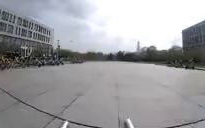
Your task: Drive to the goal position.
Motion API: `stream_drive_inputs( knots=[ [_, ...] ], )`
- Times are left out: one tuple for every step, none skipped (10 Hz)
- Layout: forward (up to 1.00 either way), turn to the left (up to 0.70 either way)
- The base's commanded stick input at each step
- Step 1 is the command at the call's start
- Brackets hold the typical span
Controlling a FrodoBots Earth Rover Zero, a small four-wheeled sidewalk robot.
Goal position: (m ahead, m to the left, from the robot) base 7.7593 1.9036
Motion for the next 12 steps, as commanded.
stream_drive_inputs(
  knots=[
    [0.7, 0.0],
    [0.7, 0.0],
    [0.7, 0.0],
    [0.82, 0.0],
    [0.85, 0.0],
    [0.96, 0.0],
    [1.0, 0.0],
    [1.0, 0.0],
    [1.0, 0.0],
    [1.0, 0.0],
    [1.0, 0.0],
    [1.0, 0.0]
  ],
)
